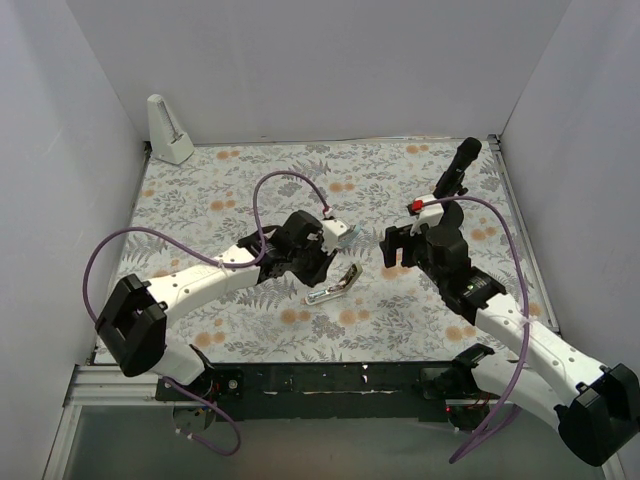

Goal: Load the staples into the stapler

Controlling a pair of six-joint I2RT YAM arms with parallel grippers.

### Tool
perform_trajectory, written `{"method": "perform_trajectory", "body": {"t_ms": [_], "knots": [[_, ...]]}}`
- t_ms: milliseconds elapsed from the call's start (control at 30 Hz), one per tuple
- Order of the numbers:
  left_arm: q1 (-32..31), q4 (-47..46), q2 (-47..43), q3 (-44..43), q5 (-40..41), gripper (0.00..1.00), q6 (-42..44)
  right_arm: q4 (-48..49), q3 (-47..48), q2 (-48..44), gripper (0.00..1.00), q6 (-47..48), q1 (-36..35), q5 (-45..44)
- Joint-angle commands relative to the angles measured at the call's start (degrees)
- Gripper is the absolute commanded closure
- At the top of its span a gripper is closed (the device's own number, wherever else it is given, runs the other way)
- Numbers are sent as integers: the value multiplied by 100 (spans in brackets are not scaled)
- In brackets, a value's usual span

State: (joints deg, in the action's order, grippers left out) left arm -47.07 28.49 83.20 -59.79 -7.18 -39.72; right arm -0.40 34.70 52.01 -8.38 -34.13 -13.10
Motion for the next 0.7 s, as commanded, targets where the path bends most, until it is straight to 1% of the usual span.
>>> {"method": "perform_trajectory", "body": {"t_ms": [0,300,500,667], "knots": [[-285,-239,38,11,-179,93,536,128,-103,-252,12,73,3,-61],[-619,-195,364,152,269,94,808,163,-165,-305,11,109,3,-78],[-646,-643,302,529,278,95,1054,181,-183,-288,11,135,3,-70],[-646,-862,320,705,533,97,1230,190,-191,-270,11,144,3,-61]]}}
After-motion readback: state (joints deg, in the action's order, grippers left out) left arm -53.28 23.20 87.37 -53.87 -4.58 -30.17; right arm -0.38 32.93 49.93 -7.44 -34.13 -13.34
